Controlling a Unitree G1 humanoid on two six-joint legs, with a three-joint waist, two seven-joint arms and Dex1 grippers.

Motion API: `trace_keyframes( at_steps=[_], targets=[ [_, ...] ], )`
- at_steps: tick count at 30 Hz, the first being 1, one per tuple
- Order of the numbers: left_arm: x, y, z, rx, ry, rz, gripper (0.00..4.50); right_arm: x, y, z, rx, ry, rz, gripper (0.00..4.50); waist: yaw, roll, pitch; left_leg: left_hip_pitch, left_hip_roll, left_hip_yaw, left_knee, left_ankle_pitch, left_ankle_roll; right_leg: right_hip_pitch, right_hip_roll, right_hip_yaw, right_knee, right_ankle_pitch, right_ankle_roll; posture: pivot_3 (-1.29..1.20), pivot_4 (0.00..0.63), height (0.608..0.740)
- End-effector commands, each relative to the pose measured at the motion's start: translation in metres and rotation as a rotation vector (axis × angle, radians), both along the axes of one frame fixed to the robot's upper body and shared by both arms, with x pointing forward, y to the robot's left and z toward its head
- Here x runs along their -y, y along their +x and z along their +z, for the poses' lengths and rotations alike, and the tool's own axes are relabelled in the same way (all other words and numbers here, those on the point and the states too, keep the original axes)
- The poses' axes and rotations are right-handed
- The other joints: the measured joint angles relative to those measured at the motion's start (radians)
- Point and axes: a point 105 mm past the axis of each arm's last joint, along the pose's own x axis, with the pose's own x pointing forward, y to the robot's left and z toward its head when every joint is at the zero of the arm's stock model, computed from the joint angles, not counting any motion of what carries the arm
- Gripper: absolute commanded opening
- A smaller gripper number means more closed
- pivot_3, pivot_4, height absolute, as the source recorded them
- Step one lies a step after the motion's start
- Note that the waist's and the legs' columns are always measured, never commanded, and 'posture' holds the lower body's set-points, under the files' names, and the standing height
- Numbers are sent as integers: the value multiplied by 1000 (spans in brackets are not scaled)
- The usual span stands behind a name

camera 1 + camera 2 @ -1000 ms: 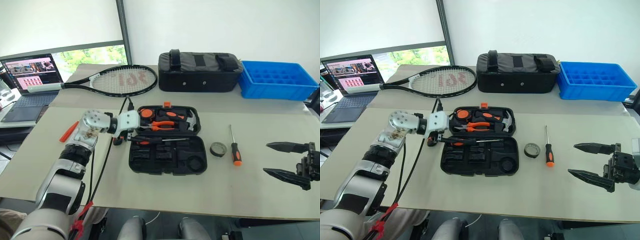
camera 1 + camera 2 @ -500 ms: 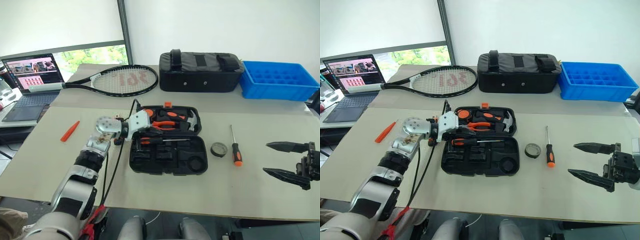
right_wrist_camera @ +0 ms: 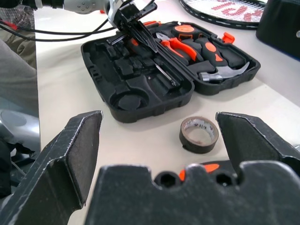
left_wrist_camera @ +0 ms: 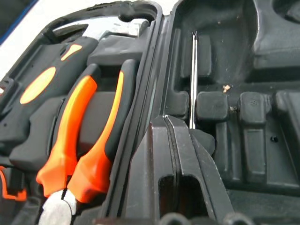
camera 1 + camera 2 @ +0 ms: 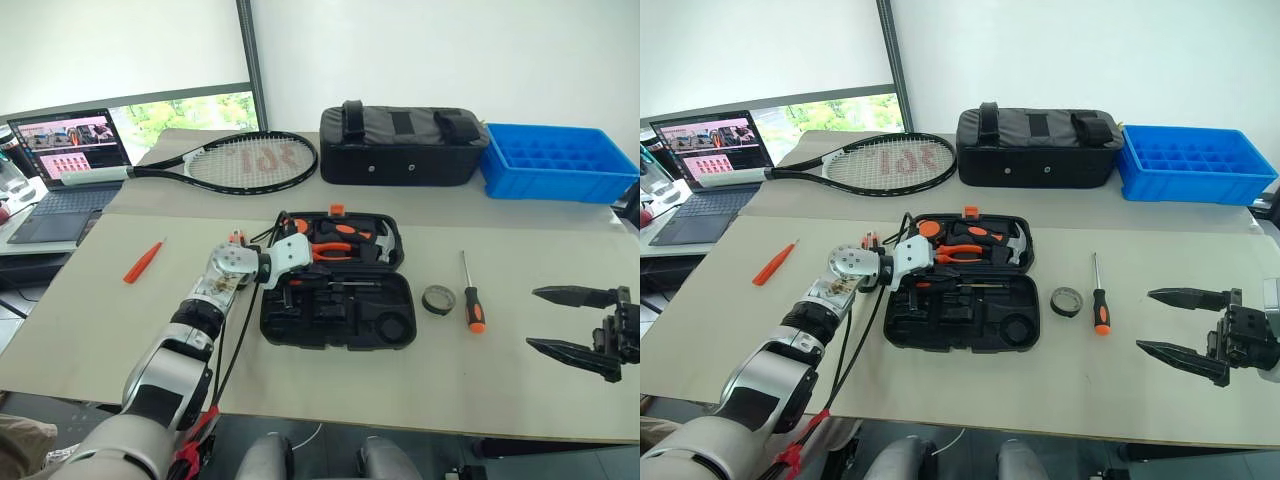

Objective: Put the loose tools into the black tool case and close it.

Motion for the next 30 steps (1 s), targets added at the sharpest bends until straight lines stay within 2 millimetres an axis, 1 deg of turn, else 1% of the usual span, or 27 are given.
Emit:
trace_keyframes(
  at_steps=[1, 3, 5, 6, 9, 10, 12, 13, 14, 16, 18, 19, 20, 21, 23, 24, 27, 30],
  targets=[
    [-8, -14, -40, -105, 111, -11, 14, -1, -4, 9, 45, -31, 23, 4500, -1, 0, 0, 1, 0, 0, 0, 0, 0, 1, 0, 0, 0, 0, 1, 0, 150, 708],
    [-11, -14, -42, -100, 108, 9, 14, 0, -3, 9, 39, -38, 6, 4500, -1, 0, -1, 1, 0, 0, 0, 0, 0, 1, 0, 0, 0, -1, 1, 0, 150, 708],
    [-12, -10, -39, -93, 88, 35, 14, 1, -1, 8, 41, -41, -3, 4500, -1, 0, -1, 1, 0, 0, 0, 0, 0, 1, 0, 0, 0, -1, 1, 0, 150, 708],
    [-12, -6, -34, -85, 63, 57, 14, 1, 0, 7, 33, -43, -20, 4500, -1, 0, -1, 1, 0, 0, 0, 0, 0, 1, 0, 0, 0, -1, 1, 0, 150, 708],
    [-12, 3, 11, -81, -141, 66, 14, 0, 17, -8, -16, -81, -163, 4500, -3, 0, -1, 1, 0, 0, 0, 0, 0, 1, 0, 0, 1, -1, 1, 0, 150, 708],
    [-13, 2, 19, -81, -172, 55, 14, -1, 20, -11, -25, -87, -189, 4500, -7, 0, -1, 1, 0, 0, 0, 0, 0, 0, 0, 0, 1, -1, 1, 0, 150, 708],
    [-18, 0, 40, -81, -221, 24, 513, -11, 25, -16, -48, -73, -212, 4500, -10, 0, 0, -3, 1, 0, 0, 0, -1, -4, 1, 0, 2, 0, 1, 0, 150, 708],
    [-20, -2, 48, -84, -237, 12, 593, -15, 27, -18, -57, -66, -216, 4500, -12, 0, 0, -3, 1, 0, 0, 0, -1, -5, 1, 0, 2, 0, 1, 0, 150, 708],
    [-23, -7, 58, -96, -250, -14, 1013, -19, 30, -21, -66, -56, -246, 4500, -13, 0, 0, -4, 2, 0, -1, 0, -1, -5, 2, 0, 2, 0, 0, 0, 150, 708],
    [-27, -16, 71, -121, -255, -60, 1644, -23, 36, -25, -72, -51, -294, 4500, -12, 1, 0, -5, 2, -1, -1, 0, -1, -6, 2, -1, 2, 2, -4, 0, 150, 708],
    [-36, -32, 93, -152, -243, -128, 2408, -27, 42, -34, -89, -54, -372, 4500, -12, 1, 0, -6, 2, -1, -1, 0, -1, -6, 2, 0, 2, 2, -4, 0, 150, 708],
    [-39, -40, 101, -173, -235, -156, 2703, -28, 45, -37, -83, -68, -405, 4500, -12, 2, 0, -6, 2, -1, -1, 0, -1, -6, 2, 0, 1, 2, -4, 0, 150, 708],
    [-42, -49, 109, -196, -222, -181, 3127, -27, 48, -39, -79, -71, -443, 4500, -13, 2, 0, -6, 2, -2, -1, 0, -1, -6, 2, -1, 1, 2, -4, 0, 150, 708],
    [-43, -54, 113, -215, -213, -195, 3420, -27, 50, -40, -74, -72, -466, 4500, -12, 2, 0, -6, 2, -2, -1, 0, -1, -6, 2, -1, 1, 2, -4, 0, 150, 708],
    [-50, -69, 122, -247, -167, -235, 4209, -23, 55, -46, -91, -97, -551, 4500, -10, 2, 0, -6, 2, -2, -1, 0, -1, -6, 2, -1, 1, 2, -3, 0, 150, 708],
    [-52, -74, 125, -256, -151, -246, 4473, -20, 57, -50, -110, -110, -606, 4500, -10, 3, 0, -6, 1, -2, -1, 0, -1, -6, 1, -1, 1, 1, -3, 0, 150, 708],
    [-57, -84, 132, -258, -106, -264, 4473, -17, 63, -52, -132, -86, -740, 4500, -7, 2, 0, -6, 2, -2, -1, 0, -1, -6, 1, -1, 0, 1, -3, 0, 150, 708],
    [-58, -89, 136, -261, -83, -278, 4473, -22, 64, -54, -162, -89, -767, 4500, -7, 2, 0, -6, 1, -2, -1, 0, 0, -6, 1, -1, 1, 1, -3, 0, 150, 708]
  ],
)
